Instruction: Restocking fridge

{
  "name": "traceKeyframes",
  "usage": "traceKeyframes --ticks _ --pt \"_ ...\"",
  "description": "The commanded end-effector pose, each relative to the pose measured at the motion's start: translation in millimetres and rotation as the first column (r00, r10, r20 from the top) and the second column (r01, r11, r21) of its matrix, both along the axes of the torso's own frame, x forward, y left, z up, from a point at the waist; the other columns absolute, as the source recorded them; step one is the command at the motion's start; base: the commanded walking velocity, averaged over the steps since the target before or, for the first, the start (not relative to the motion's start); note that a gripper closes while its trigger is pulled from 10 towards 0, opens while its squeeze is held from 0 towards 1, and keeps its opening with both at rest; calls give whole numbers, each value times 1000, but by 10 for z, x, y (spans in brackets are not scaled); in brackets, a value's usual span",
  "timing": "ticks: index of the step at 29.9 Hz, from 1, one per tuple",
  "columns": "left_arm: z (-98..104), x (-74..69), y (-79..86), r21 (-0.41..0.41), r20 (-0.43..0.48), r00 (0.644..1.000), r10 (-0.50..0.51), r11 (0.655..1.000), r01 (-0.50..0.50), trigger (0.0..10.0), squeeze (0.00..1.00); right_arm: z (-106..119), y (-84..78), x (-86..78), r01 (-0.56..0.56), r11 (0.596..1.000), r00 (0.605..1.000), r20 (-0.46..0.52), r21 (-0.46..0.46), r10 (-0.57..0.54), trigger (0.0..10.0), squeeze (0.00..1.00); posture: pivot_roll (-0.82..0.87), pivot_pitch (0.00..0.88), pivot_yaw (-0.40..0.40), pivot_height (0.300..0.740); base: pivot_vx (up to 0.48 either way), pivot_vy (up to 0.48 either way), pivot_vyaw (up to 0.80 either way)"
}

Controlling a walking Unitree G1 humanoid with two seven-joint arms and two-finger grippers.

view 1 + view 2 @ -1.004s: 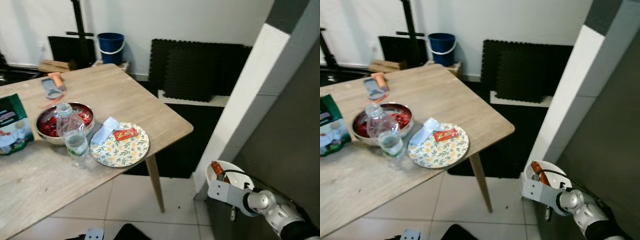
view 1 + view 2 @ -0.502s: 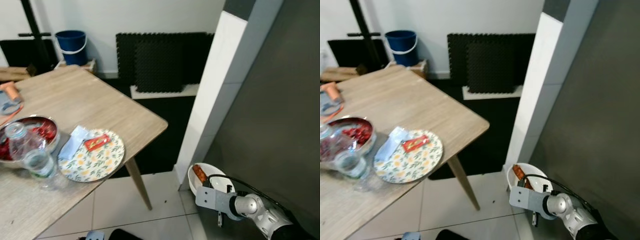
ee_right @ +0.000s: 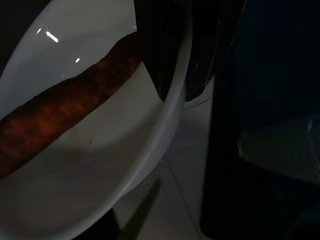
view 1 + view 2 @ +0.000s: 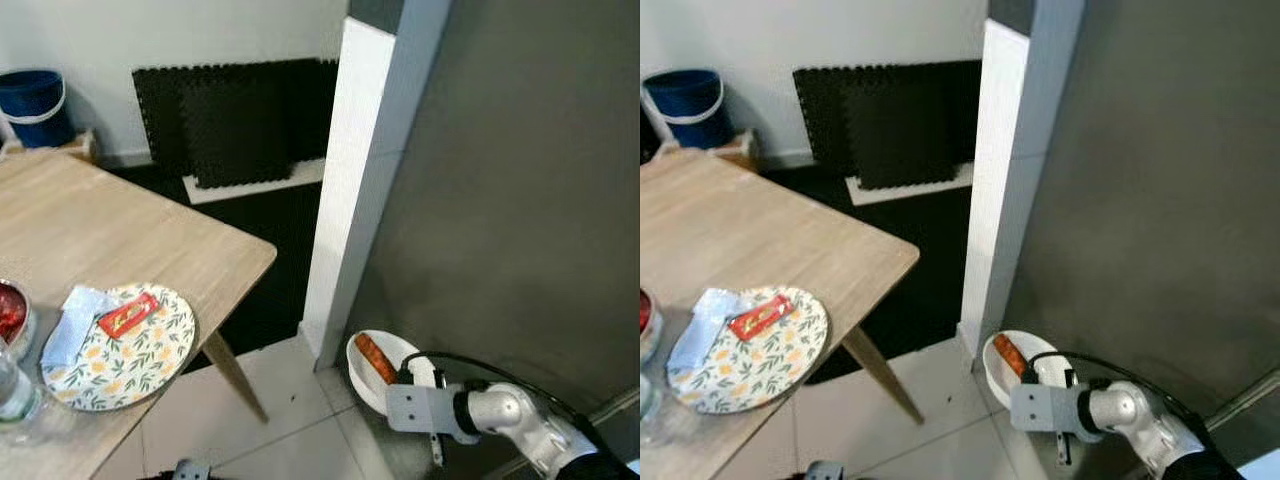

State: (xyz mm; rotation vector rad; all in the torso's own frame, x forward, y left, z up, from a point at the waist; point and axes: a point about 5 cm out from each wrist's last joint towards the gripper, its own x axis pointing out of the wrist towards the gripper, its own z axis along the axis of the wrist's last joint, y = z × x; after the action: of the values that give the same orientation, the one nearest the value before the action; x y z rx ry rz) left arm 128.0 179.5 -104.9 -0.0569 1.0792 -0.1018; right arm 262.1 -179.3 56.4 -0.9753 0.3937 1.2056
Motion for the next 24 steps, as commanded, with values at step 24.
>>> traceKeyframes --ticks 24 --pt "-37 -88 -62 -14 -44 999 -26 1000 26 10000 0 28 284 -113 -73 995 997 -27 67 75 10000 0 -107 71 -51 740 0 0 -717"
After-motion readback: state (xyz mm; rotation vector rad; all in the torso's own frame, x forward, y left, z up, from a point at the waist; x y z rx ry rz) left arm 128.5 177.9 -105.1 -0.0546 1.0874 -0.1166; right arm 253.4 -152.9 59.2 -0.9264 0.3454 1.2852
